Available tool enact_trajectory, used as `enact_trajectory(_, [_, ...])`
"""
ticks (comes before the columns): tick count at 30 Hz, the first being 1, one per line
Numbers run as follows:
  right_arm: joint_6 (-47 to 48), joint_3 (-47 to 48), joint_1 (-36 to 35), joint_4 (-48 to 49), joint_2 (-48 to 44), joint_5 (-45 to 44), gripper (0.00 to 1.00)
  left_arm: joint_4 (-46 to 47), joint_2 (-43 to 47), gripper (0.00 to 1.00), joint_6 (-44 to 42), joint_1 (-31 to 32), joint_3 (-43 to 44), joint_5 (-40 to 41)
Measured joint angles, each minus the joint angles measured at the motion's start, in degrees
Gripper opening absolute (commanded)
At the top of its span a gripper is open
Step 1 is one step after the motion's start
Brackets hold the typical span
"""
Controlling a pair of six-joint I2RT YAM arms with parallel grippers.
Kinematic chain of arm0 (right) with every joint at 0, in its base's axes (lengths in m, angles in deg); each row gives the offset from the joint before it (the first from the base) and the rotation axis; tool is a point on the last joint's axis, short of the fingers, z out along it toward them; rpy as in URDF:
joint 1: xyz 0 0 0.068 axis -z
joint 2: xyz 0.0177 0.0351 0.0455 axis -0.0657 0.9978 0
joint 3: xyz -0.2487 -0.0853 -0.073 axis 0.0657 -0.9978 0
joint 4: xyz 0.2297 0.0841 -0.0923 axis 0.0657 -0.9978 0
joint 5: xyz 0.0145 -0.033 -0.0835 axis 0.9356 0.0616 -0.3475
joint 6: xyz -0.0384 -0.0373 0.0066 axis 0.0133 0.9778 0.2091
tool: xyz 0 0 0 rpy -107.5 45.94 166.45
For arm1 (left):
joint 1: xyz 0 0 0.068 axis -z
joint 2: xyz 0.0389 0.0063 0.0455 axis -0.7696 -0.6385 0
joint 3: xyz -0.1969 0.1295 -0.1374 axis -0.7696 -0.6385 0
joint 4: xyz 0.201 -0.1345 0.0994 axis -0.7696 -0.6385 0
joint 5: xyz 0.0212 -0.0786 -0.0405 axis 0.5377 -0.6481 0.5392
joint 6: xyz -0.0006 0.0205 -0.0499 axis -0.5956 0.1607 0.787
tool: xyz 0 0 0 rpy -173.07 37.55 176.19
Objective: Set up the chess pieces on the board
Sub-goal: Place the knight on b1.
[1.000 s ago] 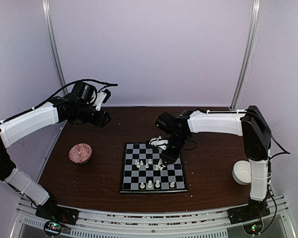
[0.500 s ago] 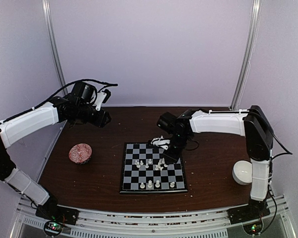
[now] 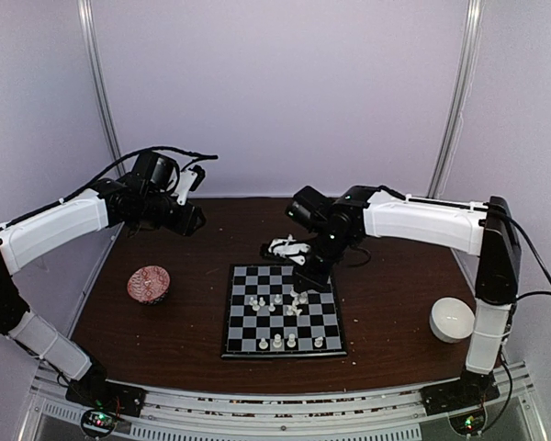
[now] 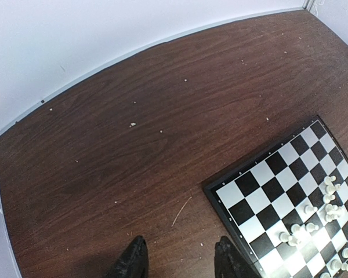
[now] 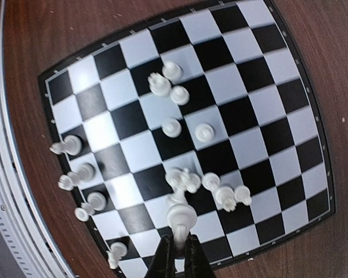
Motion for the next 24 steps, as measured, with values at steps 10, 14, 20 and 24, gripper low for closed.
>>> enact_trajectory(10, [2.3, 16.5, -10.6, -5.0, 10.5, 1.6, 0.00, 0.0, 0.8, 0.40, 0.0, 0.0, 0.0, 1.5])
enact_trajectory(14, [3.3, 20.3, -13.5, -7.5, 14.2, 1.3, 0.00, 0.0, 1.4, 0.40, 0.0, 0.0, 0.0, 1.7])
enact_trajectory(20, [3.8, 24.9, -15.7, -10.5, 18.2, 1.0, 0.00, 0.0, 2.3, 0.40, 0.0, -0.1, 0.0, 1.8])
enact_trajectory(24, [3.8, 26.7, -16.0, -11.5, 19.7, 1.0, 0.00, 0.0, 2.6, 0.40, 0.0, -0.1, 0.0, 1.8])
